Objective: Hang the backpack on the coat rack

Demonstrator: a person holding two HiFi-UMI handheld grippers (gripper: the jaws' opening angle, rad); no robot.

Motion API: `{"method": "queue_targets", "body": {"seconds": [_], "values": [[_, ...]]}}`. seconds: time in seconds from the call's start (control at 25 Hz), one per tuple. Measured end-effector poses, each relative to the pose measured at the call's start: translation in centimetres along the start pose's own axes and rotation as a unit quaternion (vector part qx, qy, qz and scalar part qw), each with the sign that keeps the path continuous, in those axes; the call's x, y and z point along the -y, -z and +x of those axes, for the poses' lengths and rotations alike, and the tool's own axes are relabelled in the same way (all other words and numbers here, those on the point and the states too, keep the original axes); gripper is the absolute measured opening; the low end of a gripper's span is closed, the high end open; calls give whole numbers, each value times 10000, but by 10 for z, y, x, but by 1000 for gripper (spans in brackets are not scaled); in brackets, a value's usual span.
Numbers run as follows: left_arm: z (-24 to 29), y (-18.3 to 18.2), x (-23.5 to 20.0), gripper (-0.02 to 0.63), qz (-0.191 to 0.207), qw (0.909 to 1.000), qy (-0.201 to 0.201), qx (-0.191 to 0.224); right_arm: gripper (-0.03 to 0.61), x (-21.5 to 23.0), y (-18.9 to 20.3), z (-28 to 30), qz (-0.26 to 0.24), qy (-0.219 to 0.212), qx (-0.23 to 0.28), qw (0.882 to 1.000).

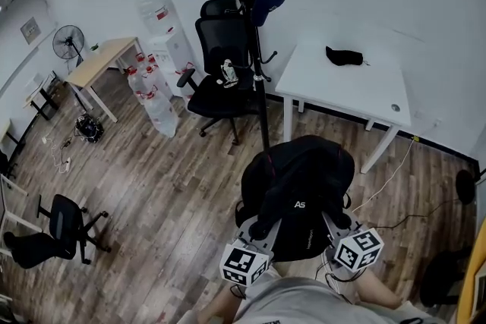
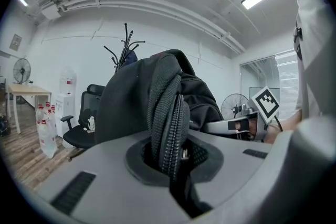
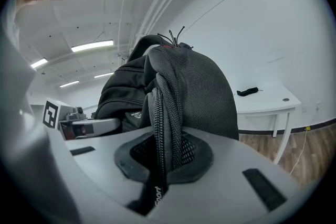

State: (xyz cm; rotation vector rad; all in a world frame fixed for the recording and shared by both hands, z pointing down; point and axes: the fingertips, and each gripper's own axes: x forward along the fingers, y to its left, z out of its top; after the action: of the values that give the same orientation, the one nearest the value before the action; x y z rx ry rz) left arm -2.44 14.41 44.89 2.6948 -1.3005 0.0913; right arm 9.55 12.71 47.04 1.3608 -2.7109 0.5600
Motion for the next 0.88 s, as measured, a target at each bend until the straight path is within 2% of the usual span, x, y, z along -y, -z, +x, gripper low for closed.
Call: {"method": "queue_targets", "body": {"seconds": [0.52, 0.88], "values": [[25, -7, -86, 29, 2, 9998, 203, 67, 34, -1, -13, 83, 1, 267, 82, 9996], [41, -10, -117, 29, -7, 9998, 207, 29, 34, 7, -18, 118, 51, 326, 52, 9994]]}}
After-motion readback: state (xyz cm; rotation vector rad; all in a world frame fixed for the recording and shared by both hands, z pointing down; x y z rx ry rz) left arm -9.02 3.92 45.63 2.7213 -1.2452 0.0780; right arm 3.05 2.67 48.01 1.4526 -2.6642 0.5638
